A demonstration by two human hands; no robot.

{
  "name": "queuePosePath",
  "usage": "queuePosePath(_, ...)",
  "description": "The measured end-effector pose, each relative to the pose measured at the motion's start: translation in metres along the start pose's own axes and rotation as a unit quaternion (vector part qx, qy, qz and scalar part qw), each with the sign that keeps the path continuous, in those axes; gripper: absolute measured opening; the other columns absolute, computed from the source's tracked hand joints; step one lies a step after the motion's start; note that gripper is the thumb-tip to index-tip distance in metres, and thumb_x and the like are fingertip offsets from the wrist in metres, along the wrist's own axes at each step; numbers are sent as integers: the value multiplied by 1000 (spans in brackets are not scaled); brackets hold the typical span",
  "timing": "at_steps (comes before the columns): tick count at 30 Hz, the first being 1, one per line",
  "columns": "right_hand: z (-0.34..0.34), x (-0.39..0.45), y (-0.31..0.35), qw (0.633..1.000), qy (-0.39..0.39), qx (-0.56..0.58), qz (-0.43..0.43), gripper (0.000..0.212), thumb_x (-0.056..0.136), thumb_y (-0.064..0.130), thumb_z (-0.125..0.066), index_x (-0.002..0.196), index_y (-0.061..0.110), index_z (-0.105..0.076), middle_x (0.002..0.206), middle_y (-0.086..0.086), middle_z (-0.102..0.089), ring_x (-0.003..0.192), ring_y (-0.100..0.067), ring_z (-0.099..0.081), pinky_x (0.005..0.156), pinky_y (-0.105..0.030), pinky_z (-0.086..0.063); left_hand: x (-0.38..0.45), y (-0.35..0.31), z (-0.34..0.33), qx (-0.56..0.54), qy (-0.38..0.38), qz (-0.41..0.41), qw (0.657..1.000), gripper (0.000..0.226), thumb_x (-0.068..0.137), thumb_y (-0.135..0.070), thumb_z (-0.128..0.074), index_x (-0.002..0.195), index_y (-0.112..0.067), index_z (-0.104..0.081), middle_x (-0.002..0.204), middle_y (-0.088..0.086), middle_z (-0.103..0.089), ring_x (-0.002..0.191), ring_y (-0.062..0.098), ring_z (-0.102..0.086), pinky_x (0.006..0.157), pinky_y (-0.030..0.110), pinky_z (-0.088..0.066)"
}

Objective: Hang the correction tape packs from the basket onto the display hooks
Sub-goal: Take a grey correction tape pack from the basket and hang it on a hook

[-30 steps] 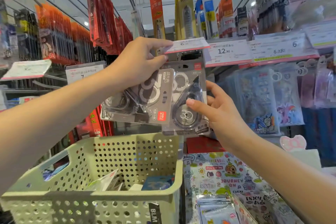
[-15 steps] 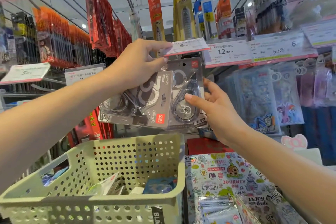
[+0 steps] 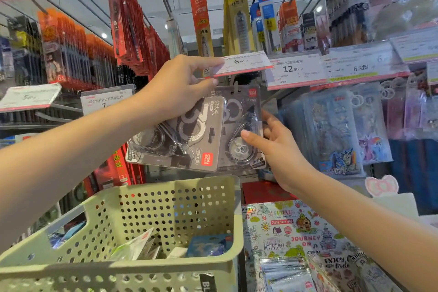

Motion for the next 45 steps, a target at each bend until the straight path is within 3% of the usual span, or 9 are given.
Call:
queuePosePath(14,-3,24,-17,997,-17,-69,-10,76,88,13,-60,144,44,-18,152,0,-31,135,-18,-38,108,-43,-39,-1,-3,0,-9,5,-5,1000,43,95,-21,-51,136,-33,-47,37,-18,-50,34,0,-48,53,16,-49)
queuePosePath(20,-1,32,-25,992,-49,-115,-11,73,87,15,-62,143,41,-21,148,-6,-37,133,-25,-41,105,-45,-42,-5,-11,0,-10,2,-15,1000,43,95,-17,-51,138,-27,-47,95,7,-63,49,-19,-50,56,3,-43)
queuePosePath(23,0,36,-29,990,-59,-126,-15,72,87,17,-62,143,40,-22,149,-2,-31,134,-24,-38,106,-43,-40,-9,-13,0,-20,-6,-18,1000,44,95,-16,-50,138,-26,-46,125,19,-62,95,12,-63,84,16,-44)
queuePosePath(25,1,37,-28,987,-64,-147,-9,71,88,18,-61,144,38,-22,146,-1,-30,125,-19,-40,102,-36,-41,-9,-12,-2,-23,-16,-20,999,45,95,-17,-50,139,-25,-46,115,18,-68,98,28,-65,91,26,-46)
queuePosePath(27,2,37,-27,981,-72,-179,-5,70,89,19,-60,145,36,-22,141,-3,-31,111,-14,-40,98,-33,-42,-9,-8,-5,-16,-20,-26,999,45,95,-19,-51,139,-26,-46,75,5,-70,65,16,-63,81,32,-51)
queuePosePath(32,7,29,-20,957,-93,-274,-7,68,87,26,-60,145,32,-24,139,-3,-32,123,-24,-43,103,-45,-42,-1,0,-6,10,-47,-37,998,43,95,-22,-51,137,-25,-47,29,-17,-40,32,5,-32,61,15,-42)
queuePosePath(40,-37,-50,34,999,28,-22,29,54,76,62,-40,116,33,-61,119,17,-63,111,4,-55,91,-13,-40,-4,-6,-6,4,-52,-56,997,42,95,-17,-51,137,-18,-49,77,-24,-54,30,-2,-39,48,0,-33)
queuePosePath(43,-63,-68,40,991,120,-53,-5,42,67,48,-69,105,31,-64,101,16,-72,95,2,-66,83,-15,-53,-3,-3,-8,-4,-57,-54,997,42,95,-20,-50,137,-21,-49,36,-15,-46,33,4,-34,46,5,-31)
queuePosePath(45,-70,-70,34,987,129,-85,-37,35,69,32,-79,100,21,-67,95,4,-75,90,-9,-70,84,-27,-57,-3,-4,-7,-4,-63,-58,996,42,95,-21,-50,137,-22,-48,45,-13,-47,35,6,-31,46,10,-30)
Point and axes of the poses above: each hand's wrist, its own x-axis towards the middle knuckle, its own z-axis out of the back of the hand, y = z × x, the point moved 9 cm from there along x, towards the middle knuckle
